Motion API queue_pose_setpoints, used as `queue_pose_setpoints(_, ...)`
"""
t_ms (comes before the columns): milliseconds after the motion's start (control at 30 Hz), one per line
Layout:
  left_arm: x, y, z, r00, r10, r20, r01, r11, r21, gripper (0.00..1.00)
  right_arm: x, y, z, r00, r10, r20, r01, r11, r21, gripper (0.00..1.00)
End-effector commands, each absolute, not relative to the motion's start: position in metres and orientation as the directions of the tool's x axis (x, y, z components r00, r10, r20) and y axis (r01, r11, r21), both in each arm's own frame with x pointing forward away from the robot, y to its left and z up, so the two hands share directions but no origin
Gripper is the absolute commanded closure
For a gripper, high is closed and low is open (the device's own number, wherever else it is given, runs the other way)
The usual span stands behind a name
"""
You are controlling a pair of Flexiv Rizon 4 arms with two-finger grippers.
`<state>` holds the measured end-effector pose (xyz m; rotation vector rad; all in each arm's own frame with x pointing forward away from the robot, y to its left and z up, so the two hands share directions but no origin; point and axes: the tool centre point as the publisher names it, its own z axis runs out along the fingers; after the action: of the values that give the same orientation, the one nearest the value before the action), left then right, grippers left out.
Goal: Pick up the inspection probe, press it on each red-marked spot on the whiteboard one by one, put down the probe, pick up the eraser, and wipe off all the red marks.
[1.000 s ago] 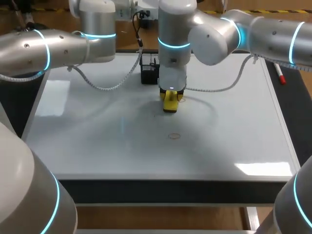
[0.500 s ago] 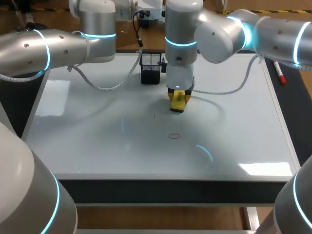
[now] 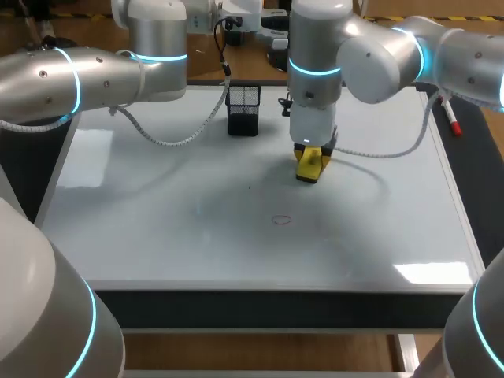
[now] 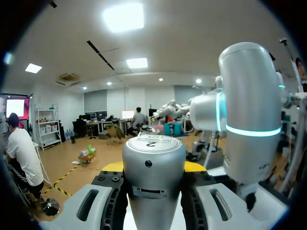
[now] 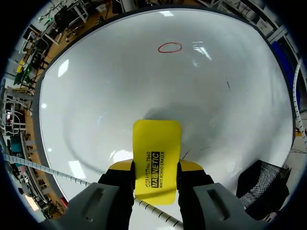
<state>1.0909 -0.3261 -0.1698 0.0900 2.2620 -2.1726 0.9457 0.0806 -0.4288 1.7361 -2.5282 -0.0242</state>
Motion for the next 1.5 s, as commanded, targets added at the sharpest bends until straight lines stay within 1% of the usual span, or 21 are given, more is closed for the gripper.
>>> queue_pose_setpoints(33, 1.092, -0.326, -0.169, -0.998, 0.042, -0.041, 0.043, 0.04, -0.998, 1.0, 0.938, 0.069, -0.414, -0.369, -0.929, 0.034, -0.929, 0.37, 0.024, 1.0)
queue_pose_setpoints(233, 1.092, -0.326, -0.169, -0.998, 0.042, -0.041, 0.043, 0.04, -0.998, 1.0, 0.934, 0.049, -0.39, -0.414, -0.91, 0.012, -0.91, 0.414, 0.001, 1.0)
queue_pose_setpoints(500, 1.092, -0.326, -0.169, -0.998, 0.042, -0.041, 0.043, 0.04, -0.998, 1.0, 0.927, 0.008, -0.369, -0.531, -0.847, -0.008, -0.847, 0.531, -0.024, 1.0)
queue_pose_setpoints(900, 1.092, -0.326, -0.169, -0.998, 0.042, -0.041, 0.043, 0.04, -0.998, 1.0, 0.902, -0.049, -0.375, -0.663, -0.748, 0.015, -0.748, 0.663, -0.014, 1.0)
queue_pose_setpoints(1500, 1.092, -0.326, -0.169, -0.998, 0.042, -0.041, 0.043, 0.04, -0.998, 1.0, 0.885, -0.071, -0.382, -0.729, -0.685, -0.001, -0.685, 0.729, 0.0, 1.0)
